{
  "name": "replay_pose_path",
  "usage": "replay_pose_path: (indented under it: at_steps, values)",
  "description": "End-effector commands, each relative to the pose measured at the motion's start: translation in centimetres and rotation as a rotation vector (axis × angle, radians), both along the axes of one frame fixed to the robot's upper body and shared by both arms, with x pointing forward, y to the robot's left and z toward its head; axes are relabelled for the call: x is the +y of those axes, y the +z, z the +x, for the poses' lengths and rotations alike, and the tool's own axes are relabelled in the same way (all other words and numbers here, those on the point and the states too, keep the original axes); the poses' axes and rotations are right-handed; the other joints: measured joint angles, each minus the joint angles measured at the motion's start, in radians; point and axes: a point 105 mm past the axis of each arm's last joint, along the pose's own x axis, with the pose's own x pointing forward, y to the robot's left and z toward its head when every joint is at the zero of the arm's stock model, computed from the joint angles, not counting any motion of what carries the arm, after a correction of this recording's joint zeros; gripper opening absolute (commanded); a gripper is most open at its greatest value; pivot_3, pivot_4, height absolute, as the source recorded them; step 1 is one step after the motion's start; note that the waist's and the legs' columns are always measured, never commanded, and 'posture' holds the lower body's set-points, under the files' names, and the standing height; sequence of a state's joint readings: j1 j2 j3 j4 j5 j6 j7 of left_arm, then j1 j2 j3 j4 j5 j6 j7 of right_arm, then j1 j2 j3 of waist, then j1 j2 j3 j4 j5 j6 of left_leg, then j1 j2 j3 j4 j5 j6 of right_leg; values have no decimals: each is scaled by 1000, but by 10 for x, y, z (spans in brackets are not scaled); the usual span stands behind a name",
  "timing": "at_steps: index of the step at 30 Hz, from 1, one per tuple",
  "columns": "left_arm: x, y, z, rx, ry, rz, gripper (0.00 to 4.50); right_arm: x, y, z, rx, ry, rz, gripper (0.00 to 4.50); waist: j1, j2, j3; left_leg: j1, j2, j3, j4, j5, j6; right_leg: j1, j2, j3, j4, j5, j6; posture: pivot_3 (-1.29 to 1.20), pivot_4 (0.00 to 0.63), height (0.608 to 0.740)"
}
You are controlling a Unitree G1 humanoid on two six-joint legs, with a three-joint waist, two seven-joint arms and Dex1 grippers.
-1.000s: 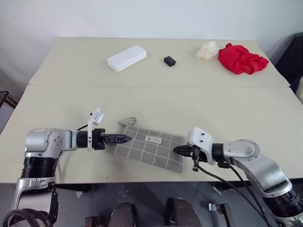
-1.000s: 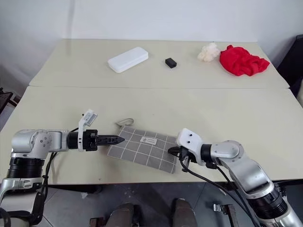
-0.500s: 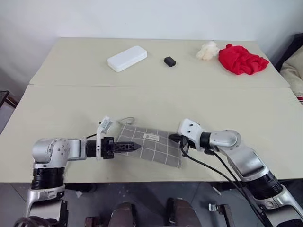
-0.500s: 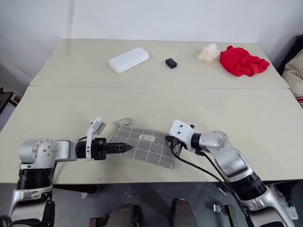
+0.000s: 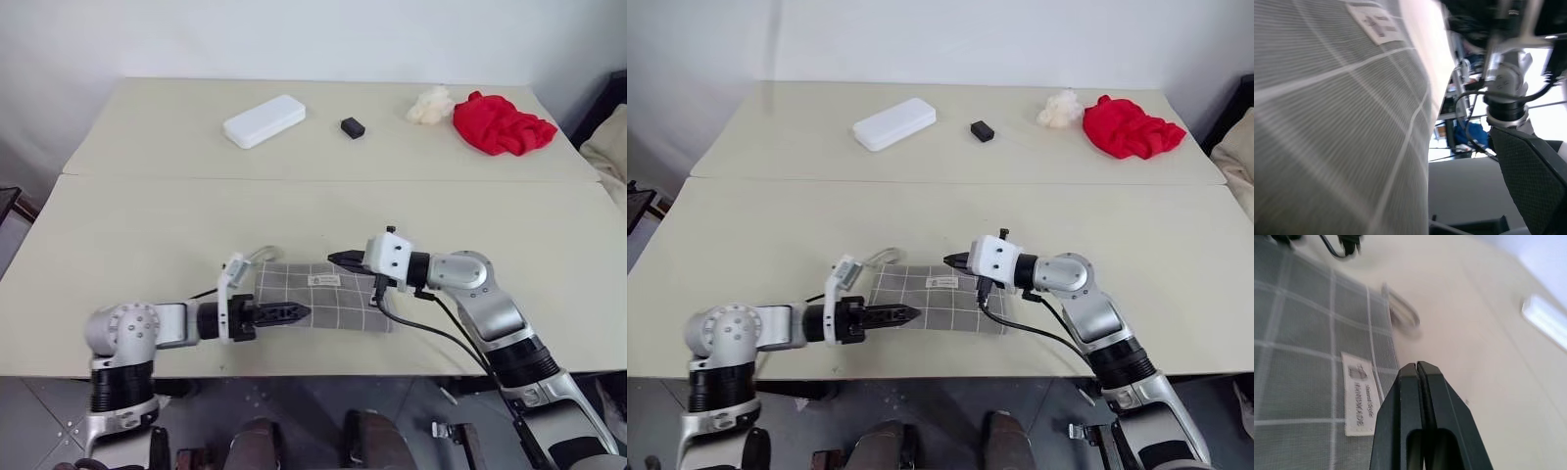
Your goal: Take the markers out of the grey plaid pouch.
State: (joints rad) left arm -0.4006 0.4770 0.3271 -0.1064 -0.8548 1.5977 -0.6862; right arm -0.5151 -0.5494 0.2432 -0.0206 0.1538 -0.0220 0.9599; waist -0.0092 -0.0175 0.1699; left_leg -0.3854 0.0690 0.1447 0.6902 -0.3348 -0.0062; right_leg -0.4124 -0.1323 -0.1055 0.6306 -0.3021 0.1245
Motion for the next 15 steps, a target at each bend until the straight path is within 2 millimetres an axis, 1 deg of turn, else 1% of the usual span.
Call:
replay_pose_path:
  at_steps: [1,4,8,10,12,14,15]
  values:
    - [34,13,1,-19,48,26,4500,-7,1,-13,48,11,-35,35,-2,0,0,0,0,0,0,0,0,0,0,0,0,0,0,0,150,740]
    - [49,16,4,-19,64,69,4500,-13,-8,-15,95,-31,-82,35,-3,1,0,0,0,0,-1,0,0,-1,-1,0,-1,0,0,0,150,740]
    - [55,19,16,-30,79,72,4500,-24,-21,-6,110,-150,-140,35,8,1,1,-1,-1,0,-1,0,0,-1,-1,0,-1,0,0,0,150,740]
    - [48,21,24,-24,69,54,4500,-28,-29,-2,107,-185,-175,35,9,1,1,-1,-1,0,0,0,0,-1,-1,0,-1,0,0,0,150,740]
    - [36,23,28,3,31,27,4500,-29,-38,-2,88,-179,-245,35,9,1,1,-1,-1,0,0,0,0,-1,-1,0,-1,0,0,0,150,740]
    - [27,21,29,54,1,37,4500,-27,-42,-5,85,-157,-268,35,6,1,1,-1,-1,1,0,0,0,-1,-1,0,-1,0,0,0,150,740]
    - [23,20,33,66,4,39,4500,-26,-43,-8,83,-141,-280,35,6,1,1,-1,-1,1,-1,0,0,-1,-1,0,-1,0,0,0,150,740]
